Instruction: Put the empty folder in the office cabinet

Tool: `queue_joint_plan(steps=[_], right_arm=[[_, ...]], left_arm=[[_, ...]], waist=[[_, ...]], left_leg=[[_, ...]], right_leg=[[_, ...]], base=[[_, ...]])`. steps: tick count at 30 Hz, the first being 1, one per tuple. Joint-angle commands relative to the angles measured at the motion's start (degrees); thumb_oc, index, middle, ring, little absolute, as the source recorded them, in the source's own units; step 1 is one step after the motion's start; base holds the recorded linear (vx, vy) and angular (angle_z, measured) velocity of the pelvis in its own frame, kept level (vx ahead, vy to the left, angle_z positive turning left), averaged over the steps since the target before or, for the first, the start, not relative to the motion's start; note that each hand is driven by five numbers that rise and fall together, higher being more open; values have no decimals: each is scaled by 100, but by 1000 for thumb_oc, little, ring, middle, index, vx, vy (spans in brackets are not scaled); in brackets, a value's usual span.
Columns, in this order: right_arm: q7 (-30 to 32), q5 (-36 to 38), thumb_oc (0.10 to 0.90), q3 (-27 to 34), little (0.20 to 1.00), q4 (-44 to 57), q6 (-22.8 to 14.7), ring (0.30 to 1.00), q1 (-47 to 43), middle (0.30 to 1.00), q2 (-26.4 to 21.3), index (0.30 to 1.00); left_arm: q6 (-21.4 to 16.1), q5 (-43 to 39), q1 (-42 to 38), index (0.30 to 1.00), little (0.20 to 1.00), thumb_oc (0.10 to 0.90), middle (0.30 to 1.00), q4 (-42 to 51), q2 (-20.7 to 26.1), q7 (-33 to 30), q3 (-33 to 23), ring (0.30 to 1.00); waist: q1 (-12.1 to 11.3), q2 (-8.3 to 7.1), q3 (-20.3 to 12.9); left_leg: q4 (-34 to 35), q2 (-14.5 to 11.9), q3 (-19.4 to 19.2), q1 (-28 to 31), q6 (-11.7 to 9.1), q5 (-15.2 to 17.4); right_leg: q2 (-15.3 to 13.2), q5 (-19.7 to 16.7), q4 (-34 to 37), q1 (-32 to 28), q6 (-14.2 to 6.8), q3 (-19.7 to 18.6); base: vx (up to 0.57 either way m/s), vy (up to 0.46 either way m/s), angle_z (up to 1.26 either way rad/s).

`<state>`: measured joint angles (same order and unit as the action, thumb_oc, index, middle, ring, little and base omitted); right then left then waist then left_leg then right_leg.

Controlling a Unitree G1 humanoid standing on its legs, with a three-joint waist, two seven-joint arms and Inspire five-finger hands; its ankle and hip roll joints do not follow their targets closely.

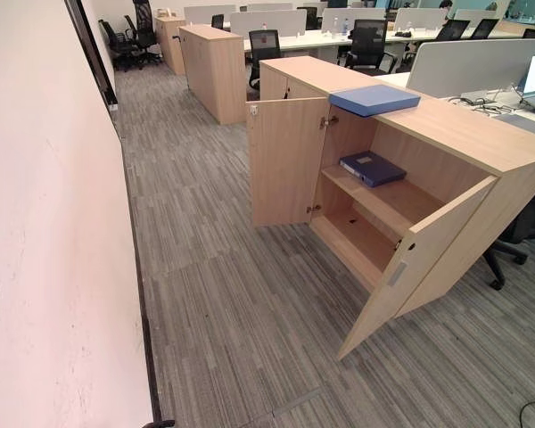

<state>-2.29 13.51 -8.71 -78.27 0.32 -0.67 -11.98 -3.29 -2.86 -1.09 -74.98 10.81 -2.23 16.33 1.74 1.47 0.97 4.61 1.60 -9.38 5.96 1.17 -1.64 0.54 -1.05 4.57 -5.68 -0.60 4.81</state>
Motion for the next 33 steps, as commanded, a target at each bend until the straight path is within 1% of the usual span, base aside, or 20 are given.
queue_joint_plan(steps=[1,4,6,7,9,10,11,14,15,16,18,20,23,26,27,28,29,30,32,33], right_arm=[[-43,-472,800,-316,900,-545,162,900,-14,900,-194,900],[-67,-485,800,-322,900,-573,175,900,-68,900,-268,900],[-64,-408,800,-310,900,-581,161,900,-139,900,-270,900],[-51,-356,800,-318,900,-593,155,900,-183,900,-249,900],[-35,-327,800,-334,900,-615,149,900,-233,900,-236,900],[37,-336,800,-341,900,-613,162,900,-275,900,-306,900],[54,-367,800,-354,900,-638,179,900,-286,900,-351,900],[51,-486,800,-360,900,-651,192,900,-289,900,-427,900],[47,-536,800,-361,900,-648,178,900,-291,900,-458,900],[38,-550,800,-350,900,-647,170,900,-279,900,-472,900],[48,-553,800,-299,900,-646,143,900,-256,900,-471,900],[50,-556,800,-273,900,-655,136,900,-235,900,-455,900],[-24,-682,800,-191,900,-769,175,900,-68,900,-327,900],[-62,-745,800,-196,900,-774,198,900,-46,900,-312,900],[-138,-848,800,-226,900,-795,213,900,-25,900,-275,900],[-153,-854,800,-224,900,-785,204,900,-22,900,-250,900],[-153,-854,800,-224,900,-785,204,900,-22,900,-248,900],[-192,-860,800,-299,900,-746,211,900,13,900,-195,900],[-223,-863,800,-319,900,-706,212,900,-1,900,-193,900],[-260,-858,800,-411,900,-595,203,900,-56,900,-165,900]], left_arm=[[17,332,-208,900,900,800,900,-366,-267,-30,117,900],[40,296,-319,900,900,800,900,-368,-189,-49,103,900],[45,116,-379,900,900,800,900,-387,-90,-97,-15,900],[43,-19,-398,900,900,800,900,-380,-25,-102,-85,900],[30,-218,-427,900,900,800,900,-330,57,-88,-170,900],[7,-684,-438,900,900,800,900,-236,71,-127,-376,900],[-31,-907,-425,900,900,800,900,-251,65,-176,-500,900],[-62,-948,-345,900,900,800,900,-257,47,-223,-571,900],[-68,-944,-301,900,900,800,900,-271,35,-233,-595,900],[-66,-950,-296,900,900,800,900,-277,28,-228,-625,900],[-69,-987,-271,900,900,800,900,-280,10,-248,-709,900],[-72,-1013,-255,900,900,800,900,-297,5,-244,-744,900],[-52,-1031,2,900,900,800,900,-397,-45,-217,-970,900],[-53,-1033,48,900,900,800,900,-401,-29,-212,-1032,900],[-69,-1156,152,900,900,800,900,-398,24,-227,-1258,900],[-75,-1161,163,900,900,800,900,-414,47,-239,-1255,900],[-75,-1161,164,900,900,800,900,-414,49,-239,-1255,900],[-92,-1190,187,900,900,800,900,-339,86,-267,-1266,900],[-99,-1196,193,900,900,800,900,-315,108,-258,-1262,900],[-106,-1153,191,900,900,800,900,-263,138,-261,-1224,900]], waist=[[115,-91,29],[144,-140,117],[132,-243,190],[99,-379,295],[-6,-547,436],[-162,-606,626],[-203,-607,690],[-356,-514,678],[-457,-334,604],[-510,-243,581],[-586,-162,562],[-611,-153,547],[-637,-71,296],[-657,-105,208],[-799,-317,-25],[-817,-415,-64],[-816,-421,-62],[-824,-510,-70],[-843,-531,-71],[-887,-555,-56]], left_leg=[[39,35,-103,207,-235,498],[39,-72,-127,258,-281,499],[-123,-319,-200,345,-398,552],[-829,-539,-285,75,-467,699],[-2184,-886,-266,-632,-464,530],[-3335,-995,-71,-1346,-245,111],[-3599,-981,-38,-1805,-86,33],[-2657,-757,-94,-2080,-184,-163],[-1483,-625,-148,-2120,-379,-577],[-899,-577,-186,-2139,-466,-889],[-85,-476,-440,-2272,-538,-1121],[39,-438,-517,-2343,-579,-1131],[39,-582,-1033,-2292,-524,-1319],[39,-522,-1009,-2260,-488,-1332],[39,-323,-1052,-2117,-349,-1215],[39,-221,-1094,-2077,-303,-1171],[39,-215,-1095,-2074,-302,-1169],[23,-71,-1112,-1896,-197,-1015],[19,4,-1097,-1822,-133,-919],[7,107,-1054,-1701,-49,-760]], right_leg=[[-138,-73,43,32,-599,164],[-99,-10,-55,80,-548,185],[8,169,-350,167,-441,107],[34,284,-565,187,-348,68],[92,373,-713,112,-186,38],[143,430,-757,5,-38,82],[175,479,-768,-19,-8,57],[151,595,-655,-212,-46,-40],[232,732,-607,-337,-88,-97],[275,819,-594,-460,-94,-150],[307,980,-560,-745,-101,-303],[310,1036,-543,-869,-110,-386],[246,1200,-467,-1182,-235,-536],[123,1221,-485,-1197,-286,-570],[-350,914,-630,-1191,-636,-488],[-562,428,-756,-1176,-828,-453],[-568,429,-750,-1182,-830,-451],[-841,-390,-1081,-1051,-1064,-496],[-910,-669,-1193,-994,-1148,-558],[-996,-1192,-1344,-905,-1277,-599]], base=[[34,-87,3],[41,-115,1],[96,-263,-2],[97,-342,-14],[52,-348,-35],[54,-300,-23],[178,-167,11],[231,83,-11],[442,209,-40],[486,194,-89],[335,107,-68],[272,92,13],[525,227,-68],[332,206,-40],[610,351,-39],[612,351,-47],[446,225,-44],[387,199,-54],[377,196,-29],[249,133,8]])
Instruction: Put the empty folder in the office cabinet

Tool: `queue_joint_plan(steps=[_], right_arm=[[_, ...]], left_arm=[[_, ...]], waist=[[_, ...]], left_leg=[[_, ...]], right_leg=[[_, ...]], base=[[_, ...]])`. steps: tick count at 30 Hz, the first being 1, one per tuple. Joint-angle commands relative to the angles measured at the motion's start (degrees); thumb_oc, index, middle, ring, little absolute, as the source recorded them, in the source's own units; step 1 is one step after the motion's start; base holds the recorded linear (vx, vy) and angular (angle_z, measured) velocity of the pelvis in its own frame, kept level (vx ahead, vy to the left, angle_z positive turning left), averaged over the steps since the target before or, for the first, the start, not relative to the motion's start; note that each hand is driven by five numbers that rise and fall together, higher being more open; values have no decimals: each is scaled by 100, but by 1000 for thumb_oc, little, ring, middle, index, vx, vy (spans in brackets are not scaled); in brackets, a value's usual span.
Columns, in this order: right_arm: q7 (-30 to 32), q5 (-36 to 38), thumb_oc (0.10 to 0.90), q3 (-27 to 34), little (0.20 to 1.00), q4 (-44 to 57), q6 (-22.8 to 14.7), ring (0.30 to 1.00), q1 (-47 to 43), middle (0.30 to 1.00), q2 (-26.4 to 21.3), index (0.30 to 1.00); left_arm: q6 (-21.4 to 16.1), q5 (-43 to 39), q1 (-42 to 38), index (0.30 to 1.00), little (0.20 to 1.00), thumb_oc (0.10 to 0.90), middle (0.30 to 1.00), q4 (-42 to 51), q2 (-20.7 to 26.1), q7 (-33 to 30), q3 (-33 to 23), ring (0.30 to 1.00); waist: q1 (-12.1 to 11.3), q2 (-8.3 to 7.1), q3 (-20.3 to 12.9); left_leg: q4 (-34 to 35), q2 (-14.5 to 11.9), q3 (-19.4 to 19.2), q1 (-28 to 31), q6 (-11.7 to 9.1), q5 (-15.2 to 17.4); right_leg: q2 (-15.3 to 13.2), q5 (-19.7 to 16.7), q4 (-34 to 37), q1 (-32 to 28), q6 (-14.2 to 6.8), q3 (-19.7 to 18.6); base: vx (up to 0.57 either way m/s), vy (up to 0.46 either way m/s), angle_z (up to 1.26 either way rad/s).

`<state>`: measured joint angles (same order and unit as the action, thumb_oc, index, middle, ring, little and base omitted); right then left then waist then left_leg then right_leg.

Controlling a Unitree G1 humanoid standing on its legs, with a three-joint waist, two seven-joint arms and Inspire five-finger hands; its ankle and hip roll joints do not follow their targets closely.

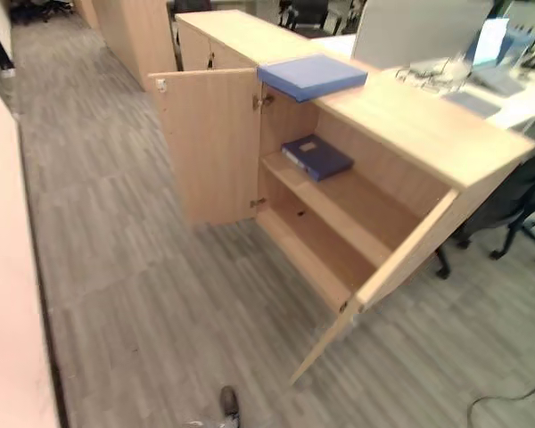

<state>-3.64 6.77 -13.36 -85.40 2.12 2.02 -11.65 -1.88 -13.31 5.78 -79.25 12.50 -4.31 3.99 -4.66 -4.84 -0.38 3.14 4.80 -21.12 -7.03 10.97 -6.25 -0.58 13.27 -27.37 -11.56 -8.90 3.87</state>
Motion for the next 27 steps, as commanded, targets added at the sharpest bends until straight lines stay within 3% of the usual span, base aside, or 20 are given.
queue_joint_plan(steps=[1,2,6,11,12,16,17,21,24,25,27], right_arm=[[-125,-184,800,54,900,118,23,900,-326,900,-199,900],[-140,-195,800,-80,900,286,10,900,-438,900,-145,900],[-187,-54,800,-265,900,648,-61,900,-656,900,-80,900],[-221,-61,800,-343,900,725,-71,900,-690,900,-43,900],[-48,338,800,-823,900,1262,-164,900,-1868,900,277,900],[-112,189,800,-845,900,1355,-244,900,-1612,900,171,900],[-130,222,800,-751,900,1088,-128,900,-1677,900,314,900],[-56,97,800,-406,900,670,-103,900,-1345,900,116,900],[-18,7,800,-124,900,462,-58,900,-990,900,26,900],[3,37,800,38,900,381,-39,900,-892,900,-16,900],[24,55,800,102,900,335,-26,900,-850,900,-38,900]], left_arm=[[-247,-108,-497,900,900,800,900,164,-32,-52,9,900],[-243,30,-528,900,900,800,900,162,17,-89,109,900],[-245,161,-590,900,900,800,900,245,74,-94,307,900],[-257,200,-608,900,900,800,900,264,73,-91,349,900],[-336,157,-639,900,900,800,900,347,76,-178,604,900],[-286,117,-624,900,900,800,900,325,98,-210,423,900],[-271,204,-540,900,900,800,900,297,70,-162,452,900],[-259,244,-548,900,900,800,900,173,93,-173,293,900],[-203,346,-500,900,900,800,900,92,142,-156,148,900],[-162,373,-476,900,900,800,900,88,201,-128,60,900],[-141,397,-475,900,900,800,900,87,240,-118,21,900]], waist=[[-263,89,68],[-297,53,101],[-335,67,140],[-355,84,127],[-731,116,146],[-666,187,181],[-804,161,168],[-785,19,165],[-738,-22,225],[-702,-22,328],[-662,-13,394]], left_leg=[[159,-236,109,-412,-1033,-308],[102,-115,202,-321,-960,-109],[-81,-16,363,-299,-862,141],[-157,-12,381,-340,-836,195],[-313,-49,343,-509,-883,322],[-333,-241,189,-680,-961,303],[-329,-264,87,-692,-968,305],[-330,-299,-72,-700,-1055,406],[-517,-587,-459,-706,-1149,478],[-639,-801,-714,-640,-1202,524],[-740,-936,-876,-605,-1236,553]], right_leg=[[-869,-2639,1853,-297,-441,-523],[-975,-3043,1784,-284,-510,-433],[-1024,-3456,1666,-161,-518,-381],[-1025,-3548,1625,-120,-521,-342],[-1229,-3222,2112,-64,-445,563],[-1216,-3041,2378,66,-429,938],[-1289,-2985,2627,-106,-443,1284],[-1402,-2853,2755,-68,-536,1630],[-1482,-2633,2907,-83,-532,2244],[-1552,-2406,2866,-19,-497,2686],[-1579,-2279,2829,46,-472,2913]], base=[[462,244,44],[205,110,66],[247,129,45],[100,58,4],[163,119,-7],[9,29,-28],[-38,-4,-34],[-19,-42,-50],[-71,-104,-32],[-63,-92,-58],[-71,-101,-75]])
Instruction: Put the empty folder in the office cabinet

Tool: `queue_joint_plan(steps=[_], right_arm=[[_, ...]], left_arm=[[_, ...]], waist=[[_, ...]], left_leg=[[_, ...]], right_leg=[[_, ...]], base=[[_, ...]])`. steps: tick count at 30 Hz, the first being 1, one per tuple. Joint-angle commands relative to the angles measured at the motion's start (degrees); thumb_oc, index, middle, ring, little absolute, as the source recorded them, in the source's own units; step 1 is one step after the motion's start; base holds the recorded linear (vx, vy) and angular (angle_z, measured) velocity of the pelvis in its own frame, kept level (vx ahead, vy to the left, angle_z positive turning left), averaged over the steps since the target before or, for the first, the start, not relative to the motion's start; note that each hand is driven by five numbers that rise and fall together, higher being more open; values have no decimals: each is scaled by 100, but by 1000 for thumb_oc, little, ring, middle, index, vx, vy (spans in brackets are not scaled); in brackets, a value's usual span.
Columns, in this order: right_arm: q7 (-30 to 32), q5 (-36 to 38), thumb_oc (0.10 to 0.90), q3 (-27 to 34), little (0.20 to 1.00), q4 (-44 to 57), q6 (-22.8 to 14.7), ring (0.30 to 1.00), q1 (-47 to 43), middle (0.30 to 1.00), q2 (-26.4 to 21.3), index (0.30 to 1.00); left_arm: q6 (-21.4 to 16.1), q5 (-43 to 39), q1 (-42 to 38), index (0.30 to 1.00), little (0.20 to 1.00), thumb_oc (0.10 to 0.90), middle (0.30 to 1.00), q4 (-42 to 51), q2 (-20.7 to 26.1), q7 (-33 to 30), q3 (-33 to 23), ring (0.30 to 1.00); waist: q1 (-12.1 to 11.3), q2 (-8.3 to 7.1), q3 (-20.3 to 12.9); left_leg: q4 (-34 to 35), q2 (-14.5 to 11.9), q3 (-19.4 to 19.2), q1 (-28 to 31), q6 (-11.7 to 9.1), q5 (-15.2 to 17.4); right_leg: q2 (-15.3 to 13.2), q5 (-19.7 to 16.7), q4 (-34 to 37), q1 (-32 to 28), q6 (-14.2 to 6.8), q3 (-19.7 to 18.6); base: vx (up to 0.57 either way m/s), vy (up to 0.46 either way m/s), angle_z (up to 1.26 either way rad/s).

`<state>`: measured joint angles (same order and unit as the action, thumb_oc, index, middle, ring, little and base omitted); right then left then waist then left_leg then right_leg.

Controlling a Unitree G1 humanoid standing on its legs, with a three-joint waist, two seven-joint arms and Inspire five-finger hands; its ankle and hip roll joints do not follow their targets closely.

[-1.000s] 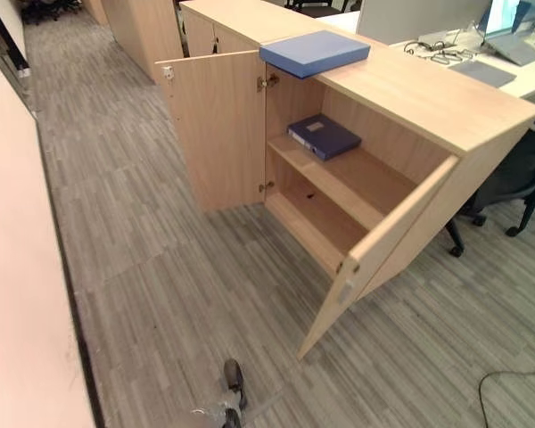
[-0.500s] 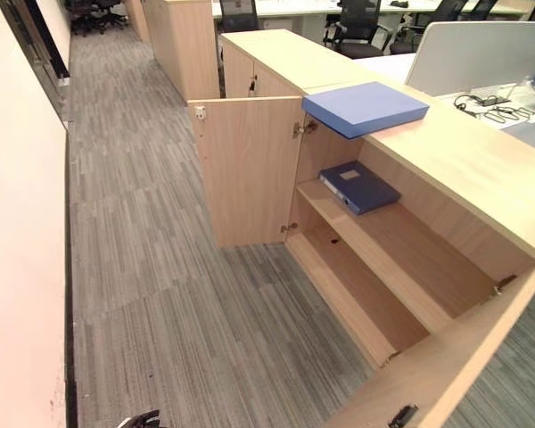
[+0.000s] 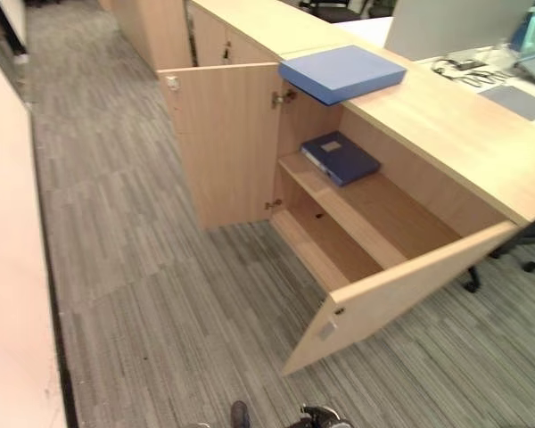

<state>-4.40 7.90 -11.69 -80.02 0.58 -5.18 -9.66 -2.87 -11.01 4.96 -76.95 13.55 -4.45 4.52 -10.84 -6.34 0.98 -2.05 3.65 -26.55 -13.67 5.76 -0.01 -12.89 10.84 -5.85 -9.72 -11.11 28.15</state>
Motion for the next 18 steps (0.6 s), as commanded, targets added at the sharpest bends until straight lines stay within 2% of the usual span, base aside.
queue_joint_plan(steps=[1,4,7,8,9,14,15,16,17,18], right_arm=[[100,-51,800,-45,900,-218,133,900,-108,900,-242,900],[95,46,800,53,900,-256,143,900,1,900,-255,900],[88,157,800,146,900,-285,167,900,79,900,-275,900],[80,152,800,150,900,-297,176,900,94,900,-265,900],[69,177,800,164,900,-345,193,900,143,900,-249,900],[49,206,800,147,900,-356,200,900,148,900,-251,900],[19,243,800,130,900,-330,169,900,186,900,-249,900],[-8,397,800,138,900,-304,149,900,195,900,-253,900],[-3,438,800,126,900,-277,132,900,175,900,-277,900],[-7,476,800,103,900,-196,90,900,140,900,-336,900]], left_arm=[[-35,189,-390,900,900,800,900,-136,147,-100,-38,900],[-22,290,-375,900,900,800,900,-104,168,-86,-10,900],[-42,330,-426,900,900,800,900,-39,171,-105,17,900],[-38,319,-430,900,900,800,900,-26,157,-102,17,900],[-44,294,-446,900,900,800,900,27,138,-103,34,900],[-49,295,-472,900,900,800,900,99,86,-88,130,900],[-62,259,-437,900,900,800,900,121,54,-67,141,900],[-80,106,-363,900,900,800,900,169,-4,-70,99,900],[-119,1,-358,900,900,800,900,202,-17,-116,69,900],[-186,-227,-386,900,900,800,900,239,-26,-192,12,900]], waist=[[-26,148,277],[173,211,345],[372,352,417],[395,381,412],[447,466,417],[535,586,463],[601,673,483],[598,733,596],[532,767,686],[393,818,790]], left_leg=[[-270,-883,-395,87,-725,-61],[-384,-1061,-573,182,-771,-61],[-477,-1242,-640,229,-835,-136],[-472,-1269,-653,250,-846,-150],[-460,-1344,-680,281,-876,-239],[-485,-1434,-673,289,-930,-372],[-485,-1497,-675,348,-999,-437],[-972,-1705,-279,274,-1135,-457],[-1377,-1834,198,151,-1302,-622],[-1639,-1860,990,61,-1358,-888]], right_leg=[[-347,-1946,697,-125,-226,543],[-296,-1737,781,-75,-157,514],[-130,-1319,914,-100,-22,317],[-92,-1250,940,-118,-4,273],[-2,-1028,927,-154,71,235],[100,-806,799,-141,183,130],[178,-681,711,-145,244,59],[259,-498,564,-128,388,-227],[290,-444,468,-103,476,-391],[249,-528,336,43,546,-514]], base=[[-80,-143,-76],[-64,-119,-55],[-98,-139,-34],[-111,-137,-16],[-72,-101,-15],[-106,-121,-11],[-45,-89,-30],[-57,-70,-13],[-124,49,-5],[-147,115,-40]])
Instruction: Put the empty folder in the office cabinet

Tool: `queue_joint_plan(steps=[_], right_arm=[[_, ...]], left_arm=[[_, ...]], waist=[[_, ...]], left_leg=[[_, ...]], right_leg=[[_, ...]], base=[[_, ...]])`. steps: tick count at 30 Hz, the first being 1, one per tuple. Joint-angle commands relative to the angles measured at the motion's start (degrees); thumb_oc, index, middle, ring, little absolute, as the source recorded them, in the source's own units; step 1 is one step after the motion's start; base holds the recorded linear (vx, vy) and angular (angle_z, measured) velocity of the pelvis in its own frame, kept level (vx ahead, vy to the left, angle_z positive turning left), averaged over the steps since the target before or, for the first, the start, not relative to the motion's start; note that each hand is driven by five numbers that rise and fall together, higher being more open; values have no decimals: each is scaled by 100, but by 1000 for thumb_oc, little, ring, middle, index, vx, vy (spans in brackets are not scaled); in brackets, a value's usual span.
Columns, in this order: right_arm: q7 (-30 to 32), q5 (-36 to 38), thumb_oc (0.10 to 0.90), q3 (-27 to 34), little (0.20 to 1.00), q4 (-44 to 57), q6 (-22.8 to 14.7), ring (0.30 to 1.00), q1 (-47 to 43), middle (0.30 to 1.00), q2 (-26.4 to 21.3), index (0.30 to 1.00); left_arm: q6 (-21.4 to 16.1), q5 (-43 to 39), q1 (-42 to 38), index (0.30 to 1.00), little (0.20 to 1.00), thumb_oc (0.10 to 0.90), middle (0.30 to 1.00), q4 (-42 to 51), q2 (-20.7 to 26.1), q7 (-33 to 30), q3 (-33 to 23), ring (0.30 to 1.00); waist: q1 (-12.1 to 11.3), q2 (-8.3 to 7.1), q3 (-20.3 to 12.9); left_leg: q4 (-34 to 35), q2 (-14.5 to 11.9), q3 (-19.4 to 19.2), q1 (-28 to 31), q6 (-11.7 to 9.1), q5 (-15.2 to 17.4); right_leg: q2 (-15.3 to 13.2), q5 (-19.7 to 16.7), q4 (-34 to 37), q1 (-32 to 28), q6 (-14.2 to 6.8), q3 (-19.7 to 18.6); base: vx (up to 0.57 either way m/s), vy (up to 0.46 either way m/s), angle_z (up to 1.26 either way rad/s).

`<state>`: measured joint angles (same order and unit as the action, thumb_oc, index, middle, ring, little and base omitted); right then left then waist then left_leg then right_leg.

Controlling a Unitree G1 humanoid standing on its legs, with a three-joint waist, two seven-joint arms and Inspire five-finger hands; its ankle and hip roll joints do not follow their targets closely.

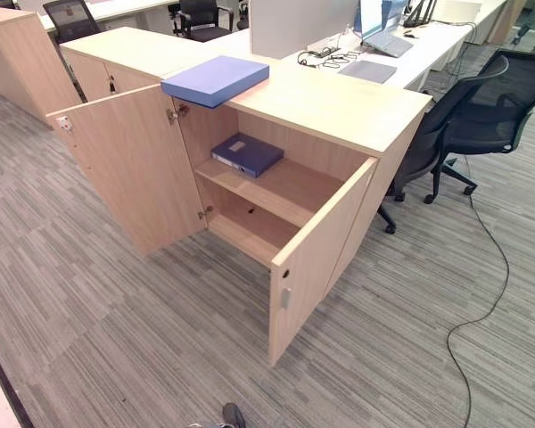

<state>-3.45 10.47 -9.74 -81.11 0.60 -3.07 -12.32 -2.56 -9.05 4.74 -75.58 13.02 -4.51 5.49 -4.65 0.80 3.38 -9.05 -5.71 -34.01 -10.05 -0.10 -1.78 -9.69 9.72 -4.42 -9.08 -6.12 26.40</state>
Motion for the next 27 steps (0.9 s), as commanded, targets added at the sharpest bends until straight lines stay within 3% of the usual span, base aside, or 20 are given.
queue_joint_plan(steps=[1,2,3,5,6,8,10,11,12,13,16,17,18,20,21,22,23,24,25,27], right_arm=[[-103,234,800,-130,900,-64,76,900,-68,900,-85,900],[-88,238,800,-142,900,-52,76,900,-47,900,-79,900],[-70,268,800,-92,900,-18,27,900,-10,900,-83,900],[-92,242,800,-89,900,-19,36,900,16,900,-123,900],[-108,245,800,27,900,50,-12,900,39,900,-239,900],[-97,201,800,154,900,-10,12,900,52,900,-283,900],[-76,218,800,239,900,30,29,900,43,900,-314,900],[-76,218,800,241,900,31,31,900,43,900,-313,900],[-94,250,800,265,900,125,77,900,20,900,-301,900],[-104,234,800,248,900,175,83,900,9,900,-311,900],[-137,278,800,226,900,259,106,900,-55,900,-288,900],[-159,318,800,132,900,278,98,900,-97,900,-231,900],[-153,322,800,76,900,287,99,900,-96,900,-215,900],[-137,320,800,-32,900,309,78,900,-112,900,-183,900],[-137,320,800,-33,900,308,78,900,-113,900,-183,900],[-139,355,800,-77,900,318,70,900,-130,900,-168,900],[-132,438,800,-142,900,313,37,900,-112,900,-163,900],[-138,493,800,-183,900,301,23,900,-105,900,-156,900],[-138,493,800,-184,900,301,23,900,-107,900,-155,900],[-150,634,800,-241,900,260,-13,900,-56,900,-190,900]], left_arm=[[-265,-562,-370,900,900,800,900,94,7,-232,-136,900],[-297,-565,-359,900,900,800,900,88,-19,-274,-124,900],[-352,-532,-348,900,900,800,900,84,-37,-327,-93,900],[-359,-526,-353,900,900,800,900,75,-28,-336,-67,900],[-398,-505,-437,900,900,800,900,104,-27,-358,45,900],[-398,-412,-522,900,900,800,900,73,-49,-318,159,900],[-426,-326,-612,900,900,800,900,193,-2,-315,312,900],[-426,-326,-613,900,900,800,900,192,0,-315,314,900],[-412,-308,-701,900,900,800,900,272,83,-296,376,900],[-389,-210,-717,900,900,800,900,268,97,-256,444,900],[-321,42,-767,900,900,800,900,238,118,-172,563,900],[-254,192,-788,900,900,800,900,213,125,-96,631,900],[-225,214,-780,900,900,800,900,214,129,-51,616,900],[-161,270,-741,900,900,800,900,123,141,19,610,900],[-161,270,-742,900,900,800,900,123,141,19,609,900],[-132,280,-709,900,900,800,900,62,135,45,604,900],[-115,247,-629,900,900,800,900,10,106,82,572,900],[-117,229,-594,900,900,800,900,-8,87,90,556,900],[-117,230,-595,900,900,800,900,-8,87,90,556,900],[-160,269,-578,900,900,800,900,-12,35,129,628,900]], waist=[[-286,95,576],[-253,74,558],[-127,105,495],[-121,137,445],[-7,236,389],[89,255,295],[140,157,361],[131,149,354],[172,70,403],[199,77,413],[258,144,416],[340,234,426],[349,269,434],[328,309,427],[331,309,416],[334,304,435],[390,273,482],[445,240,511],[443,241,501],[575,83,553]], left_leg=[[-890,-920,2304,-244,-784,-752],[-656,-1028,2642,-107,-829,-804],[173,-1385,2828,265,-889,-989],[660,-1426,2948,420,-948,-1062],[891,-1472,3193,552,-1123,-904],[715,-1343,3095,616,-1176,-395],[30,-1033,3163,362,-1066,-149],[4,-1025,3155,345,-1059,-134],[-11,-801,2978,365,-832,293],[-9,-688,2849,391,-719,389],[63,-469,2622,441,-517,439],[219,-208,2481,528,-308,293],[318,-112,2443,581,-220,292],[542,110,2336,725,-110,262],[549,110,2339,713,-110,252],[604,196,2328,800,-90,244],[654,330,2345,919,-73,227],[687,410,2369,999,-54,254],[690,408,2367,987,-55,247],[799,716,2477,1109,26,321]], right_leg=[[-177,-416,53,67,40,-412],[-266,-432,5,91,-38,-440],[-417,-436,-35,111,-254,-640],[-446,-442,-30,133,-340,-805],[-686,-559,-47,207,-475,-986],[-1006,-818,89,169,-651,-1040],[-1472,-1792,138,318,-818,-1229],[-1482,-1801,143,330,-824,-1240],[-1813,-2579,196,530,-848,-1349],[-1960,-2910,236,670,-821,-1345],[-1952,-2786,184,775,-702,-1177],[-1501,-2290,-307,911,-457,-1394],[-1232,-1965,-497,962,-375,-1444],[-690,-1316,-699,969,-184,-1250],[-688,-1322,-692,978,-182,-1245],[-395,-1041,-794,1024,-72,-1181],[159,-726,-819,1152,34,-1355],[452,-657,-789,1249,80,-1577],[456,-668,-779,1257,82,-1577],[1043,-768,-355,1342,205,-2141]], base=[[-123,157,-75],[44,316,-107],[71,272,-99],[105,382,-63],[126,562,-41],[90,533,-30],[-2,407,4],[-73,450,-9],[-74,466,-8],[-73,463,-17],[-56,505,-52],[-6,512,-38],[8,639,-31],[25,313,-30],[28,213,-25],[49,193,-14],[73,234,-19],[51,138,-21],[55,79,-14],[116,84,11]])
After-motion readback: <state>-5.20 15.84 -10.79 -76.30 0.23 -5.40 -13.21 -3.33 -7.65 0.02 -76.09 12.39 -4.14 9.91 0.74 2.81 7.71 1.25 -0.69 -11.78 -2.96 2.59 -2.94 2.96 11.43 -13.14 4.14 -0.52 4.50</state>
